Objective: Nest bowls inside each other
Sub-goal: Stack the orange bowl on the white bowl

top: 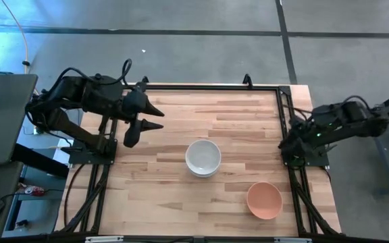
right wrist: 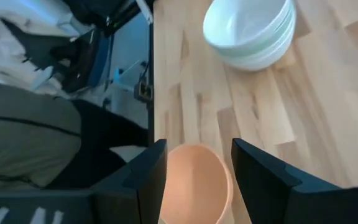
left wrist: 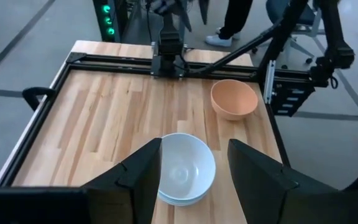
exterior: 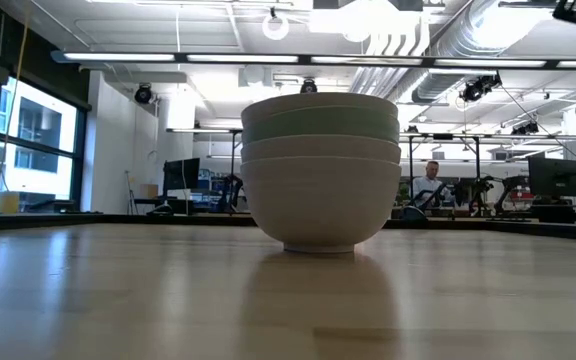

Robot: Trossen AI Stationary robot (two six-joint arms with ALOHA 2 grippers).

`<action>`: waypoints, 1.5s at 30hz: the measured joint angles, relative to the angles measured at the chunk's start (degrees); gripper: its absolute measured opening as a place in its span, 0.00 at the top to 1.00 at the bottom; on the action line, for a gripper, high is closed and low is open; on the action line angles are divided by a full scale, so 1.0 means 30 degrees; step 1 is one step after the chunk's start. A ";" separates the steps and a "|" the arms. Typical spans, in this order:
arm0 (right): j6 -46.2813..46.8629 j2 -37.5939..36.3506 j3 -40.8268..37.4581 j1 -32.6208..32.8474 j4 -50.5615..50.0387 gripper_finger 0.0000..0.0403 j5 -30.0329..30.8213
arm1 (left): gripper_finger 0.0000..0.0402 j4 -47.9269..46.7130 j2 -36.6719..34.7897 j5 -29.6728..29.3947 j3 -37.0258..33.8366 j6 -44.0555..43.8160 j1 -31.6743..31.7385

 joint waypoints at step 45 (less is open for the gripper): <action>0.9828 0.7860 -0.3992 1.2267 0.1389 0.57 0.5696 | 0.57 -0.0058 0.0022 -0.5429 0.0000 -0.0950 -0.3409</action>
